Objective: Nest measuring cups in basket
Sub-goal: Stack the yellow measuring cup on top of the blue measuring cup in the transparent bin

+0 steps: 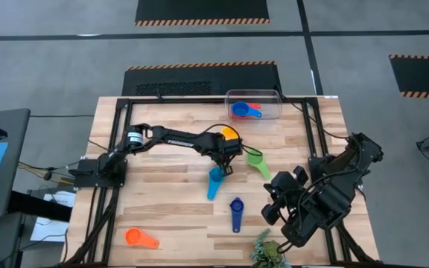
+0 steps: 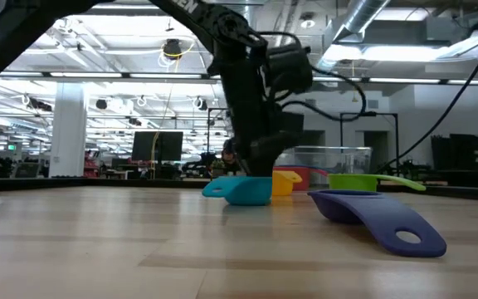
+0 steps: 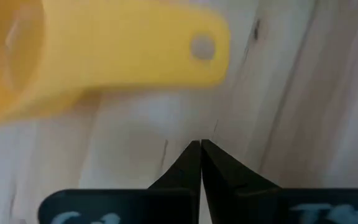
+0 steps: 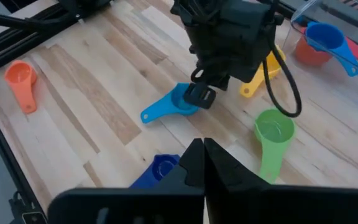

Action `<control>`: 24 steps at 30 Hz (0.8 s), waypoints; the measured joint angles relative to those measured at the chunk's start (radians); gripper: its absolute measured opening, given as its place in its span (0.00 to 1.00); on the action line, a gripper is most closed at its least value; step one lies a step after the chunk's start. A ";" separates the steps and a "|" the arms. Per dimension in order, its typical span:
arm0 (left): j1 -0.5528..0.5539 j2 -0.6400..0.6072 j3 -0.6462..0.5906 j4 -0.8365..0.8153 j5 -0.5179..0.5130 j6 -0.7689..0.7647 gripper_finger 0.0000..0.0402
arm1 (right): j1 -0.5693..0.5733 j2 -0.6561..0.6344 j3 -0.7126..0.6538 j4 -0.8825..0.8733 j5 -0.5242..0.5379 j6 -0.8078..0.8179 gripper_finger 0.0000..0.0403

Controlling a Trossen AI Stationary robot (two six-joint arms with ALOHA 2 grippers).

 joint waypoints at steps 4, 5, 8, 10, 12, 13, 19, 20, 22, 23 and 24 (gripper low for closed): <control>0.000 -0.007 0.003 0.080 -0.028 0.001 0.00 | -0.001 0.000 0.000 0.000 0.000 0.000 0.03; 0.001 -0.008 0.003 0.090 -0.035 0.007 0.00 | -0.001 0.000 0.000 0.000 0.000 0.000 0.03; 0.004 -0.012 0.008 0.129 -0.043 0.012 0.00 | -0.002 0.000 0.000 0.000 0.000 0.000 0.03; 0.005 -0.013 0.008 0.148 -0.070 0.012 0.00 | -0.002 0.000 0.000 0.000 0.000 0.000 0.03; 0.008 -0.013 0.008 0.167 -0.085 0.012 0.00 | -0.002 0.000 0.000 0.000 0.000 0.000 0.03; 0.010 -0.013 0.008 0.177 -0.082 0.012 0.00 | -0.002 0.000 0.000 0.000 0.000 0.000 0.03; 0.017 -0.013 0.009 0.246 -0.097 0.011 0.00 | -0.002 0.000 0.000 0.000 0.001 -0.001 0.03; 0.017 -0.013 0.009 0.258 -0.098 0.007 0.00 | -0.004 0.000 0.000 0.001 0.001 -0.001 0.03; 0.017 -0.013 0.009 0.268 -0.106 0.000 0.00 | -0.004 0.000 0.000 0.003 0.001 -0.001 0.03; 0.017 -0.013 0.012 0.266 -0.107 -0.002 0.00 | -0.004 0.000 0.000 0.003 0.001 -0.001 0.03; 0.016 -0.013 0.022 0.249 -0.103 -0.004 0.00 | -0.004 0.000 0.000 0.003 0.002 -0.001 0.03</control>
